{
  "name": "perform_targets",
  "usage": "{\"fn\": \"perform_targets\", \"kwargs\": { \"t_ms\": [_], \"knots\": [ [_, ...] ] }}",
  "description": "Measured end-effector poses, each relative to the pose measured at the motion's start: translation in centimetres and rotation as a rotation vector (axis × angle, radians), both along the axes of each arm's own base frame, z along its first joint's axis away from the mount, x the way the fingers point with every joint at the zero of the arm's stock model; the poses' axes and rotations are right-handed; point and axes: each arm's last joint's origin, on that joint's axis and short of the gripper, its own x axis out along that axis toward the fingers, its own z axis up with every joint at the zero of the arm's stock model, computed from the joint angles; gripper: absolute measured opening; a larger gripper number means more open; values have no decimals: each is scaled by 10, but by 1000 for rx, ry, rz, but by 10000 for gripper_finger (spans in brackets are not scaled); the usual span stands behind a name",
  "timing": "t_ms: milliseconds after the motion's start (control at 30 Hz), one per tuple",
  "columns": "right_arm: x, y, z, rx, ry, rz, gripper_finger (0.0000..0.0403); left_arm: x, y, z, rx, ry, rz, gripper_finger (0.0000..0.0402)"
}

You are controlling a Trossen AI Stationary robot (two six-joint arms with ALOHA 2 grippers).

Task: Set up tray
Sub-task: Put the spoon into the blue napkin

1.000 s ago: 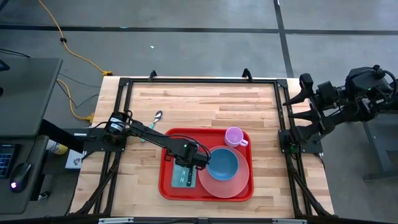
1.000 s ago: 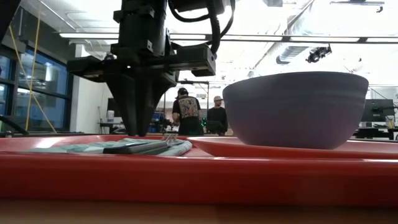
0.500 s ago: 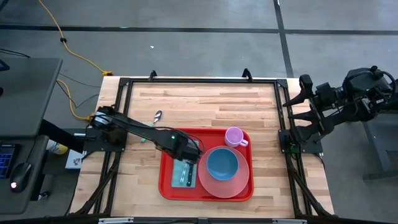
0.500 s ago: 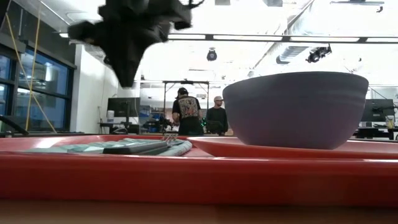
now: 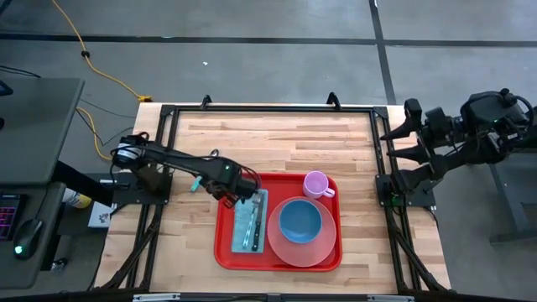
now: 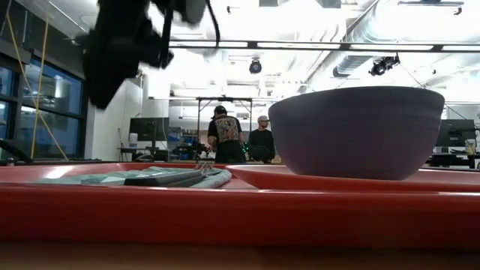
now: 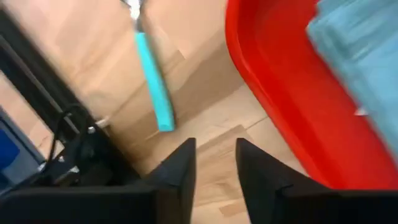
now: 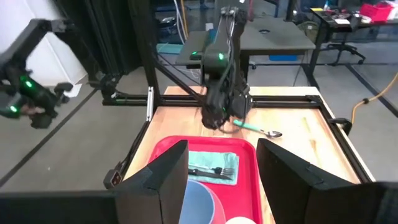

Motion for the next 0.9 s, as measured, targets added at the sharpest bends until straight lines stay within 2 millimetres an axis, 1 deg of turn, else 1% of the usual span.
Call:
{"fn": "perform_targets", "kwargs": {
  "t_ms": [67,233,300,367,467,567,667,800,900],
  "knots": [
    [1,0,0,18,3,-11,170,-1,9,-13,-58,33,-16,164],
    [2,0,2,65,-9,-26,170,-7,37,-31,-174,51,-34,241],
    [3,0,3,72,-20,-32,170,-8,48,-33,-203,48,-59,270],
    [6,1,4,75,-30,-34,170,-11,59,-31,-220,49,-83,294],
    [12,2,5,70,-28,-52,170,-15,76,-28,-245,33,-139,321],
    [20,3,4,73,-13,-76,170,-21,91,-22,-235,22,-177,334],
    [27,4,2,74,6,-91,170,-29,106,-13,-221,-4,-201,335],
    [39,7,0,84,39,-98,170,-41,127,-8,-205,-106,-205,327],
    [46,8,-2,81,58,-99,170,-51,137,-11,-199,-222,-198,324]
  ]
}}
